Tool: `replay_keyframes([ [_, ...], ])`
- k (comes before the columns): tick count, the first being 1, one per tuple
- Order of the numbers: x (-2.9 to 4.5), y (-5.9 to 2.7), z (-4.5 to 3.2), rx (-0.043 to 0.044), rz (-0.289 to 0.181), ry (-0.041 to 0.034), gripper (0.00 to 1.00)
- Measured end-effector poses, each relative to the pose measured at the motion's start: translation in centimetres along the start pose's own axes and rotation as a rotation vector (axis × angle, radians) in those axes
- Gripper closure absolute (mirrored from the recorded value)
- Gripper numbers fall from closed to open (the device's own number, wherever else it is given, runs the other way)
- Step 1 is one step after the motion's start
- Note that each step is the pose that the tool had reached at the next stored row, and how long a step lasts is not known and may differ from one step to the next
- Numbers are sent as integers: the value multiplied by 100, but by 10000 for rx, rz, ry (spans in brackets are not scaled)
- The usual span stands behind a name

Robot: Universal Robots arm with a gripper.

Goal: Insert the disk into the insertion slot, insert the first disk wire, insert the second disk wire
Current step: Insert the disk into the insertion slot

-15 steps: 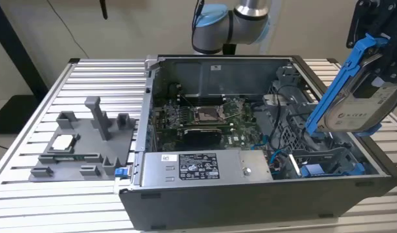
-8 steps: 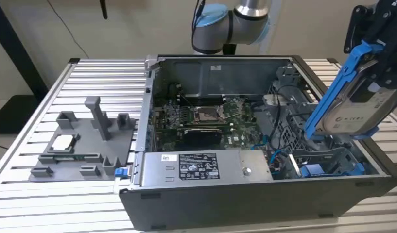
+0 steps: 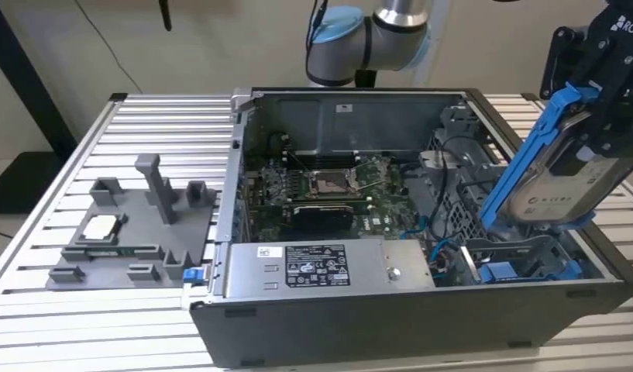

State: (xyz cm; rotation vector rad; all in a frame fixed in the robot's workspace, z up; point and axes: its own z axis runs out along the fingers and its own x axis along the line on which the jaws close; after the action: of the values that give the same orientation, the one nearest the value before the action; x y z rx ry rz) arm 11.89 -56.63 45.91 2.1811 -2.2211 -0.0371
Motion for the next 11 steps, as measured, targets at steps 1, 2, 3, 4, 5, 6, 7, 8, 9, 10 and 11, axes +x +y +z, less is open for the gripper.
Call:
replay_keyframes([
  [1, 0, -1, 15, 0, 0, 0, 67],
  [2, 0, -1, 31, 1, 0, 0, 67],
  [3, 0, -2, 46, 1, -1, -1, 67],
  [4, 2, -2, 61, 1, 0, -1, 67],
  [5, 3, -3, 75, 1, 0, -2, 67],
  [6, 4, -4, 90, 1, 0, -1, 67],
  [7, 5, -4, 105, 1, 0, 0, 67],
  [8, 6, -5, 120, 1, 1, -1, 67],
  [9, 6, -7, 134, 1, -1, 0, 67],
  [10, 6, -10, 149, 1, -2, 1, 67],
  [11, 7, -15, 164, 1, -5, 0, 67],
])
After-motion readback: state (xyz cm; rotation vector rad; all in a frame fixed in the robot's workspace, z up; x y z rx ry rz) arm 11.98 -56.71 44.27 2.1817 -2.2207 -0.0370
